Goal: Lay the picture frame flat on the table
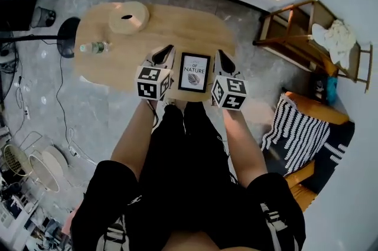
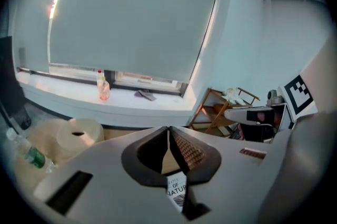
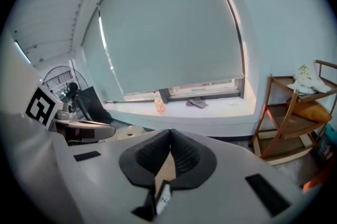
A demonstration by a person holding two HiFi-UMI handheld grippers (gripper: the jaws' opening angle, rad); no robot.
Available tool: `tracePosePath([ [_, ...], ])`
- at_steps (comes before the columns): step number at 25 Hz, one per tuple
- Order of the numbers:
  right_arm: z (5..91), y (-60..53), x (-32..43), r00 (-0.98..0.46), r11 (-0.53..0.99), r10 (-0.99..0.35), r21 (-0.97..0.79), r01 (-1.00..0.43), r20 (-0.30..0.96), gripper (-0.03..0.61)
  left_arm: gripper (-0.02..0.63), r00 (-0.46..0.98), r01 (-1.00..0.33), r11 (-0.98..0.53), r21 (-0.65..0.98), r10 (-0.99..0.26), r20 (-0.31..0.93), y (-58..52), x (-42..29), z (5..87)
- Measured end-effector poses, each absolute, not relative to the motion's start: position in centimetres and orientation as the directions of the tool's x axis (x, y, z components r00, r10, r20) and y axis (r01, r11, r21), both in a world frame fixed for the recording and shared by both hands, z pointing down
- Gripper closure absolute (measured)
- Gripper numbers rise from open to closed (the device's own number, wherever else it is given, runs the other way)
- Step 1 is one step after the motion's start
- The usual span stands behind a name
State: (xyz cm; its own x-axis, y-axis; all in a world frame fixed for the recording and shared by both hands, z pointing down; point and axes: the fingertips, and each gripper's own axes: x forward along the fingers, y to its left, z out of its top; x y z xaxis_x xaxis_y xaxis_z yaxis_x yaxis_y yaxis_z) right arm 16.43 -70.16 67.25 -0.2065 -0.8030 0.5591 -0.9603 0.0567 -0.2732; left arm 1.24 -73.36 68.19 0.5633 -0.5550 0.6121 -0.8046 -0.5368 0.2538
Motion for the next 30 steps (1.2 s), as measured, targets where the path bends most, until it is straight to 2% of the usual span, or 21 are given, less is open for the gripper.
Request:
tracePosePath([
  [3,56.4,-71.1,13.4,-0.201,0.077,-0.862,-0.272,-0.959,0.465,0.565,0.589,0.591,-0.795,-0.559,0.236,-0.626,0.508,-73.8,-1.0,57.1],
  [8,41.9,-69.9,12.2,-0.229,0.177,-0.945,-0.221,-0.959,0.235,0.565,0.591,0.577,-0.81,-0.571,0.131,-0.738,0.35,-71.5,-2.1,43.1],
  [15,30.4,-65.7,11.3,-0.259,0.25,-0.965,-0.157,-0.955,0.039,0.565,0.592,0.547,-0.833,-0.552,0.016,-0.821,0.166,-66.7,-3.0,30.2],
  [18,27.5,-64.4,10.9,-0.245,0.244,-0.97,-0.129,-0.961,-0.011,0.566,0.592,0.515,-0.851,-0.523,-0.044,-0.849,0.116,-65.3,-3.6,26.8],
  [22,25.8,-64.3,10.2,-0.258,0.262,-0.965,-0.115,-0.958,-0.051,0.566,0.591,0.504,-0.86,-0.508,-0.041,-0.86,0.08,-65.1,-4.3,24.9],
  [30,26.4,-64.2,10.0,-0.264,0.265,-0.964,-0.112,-0.958,-0.024,0.566,0.592,0.492,-0.868,-0.496,-0.031,-0.866,0.088,-65.2,-4.8,25.1],
])
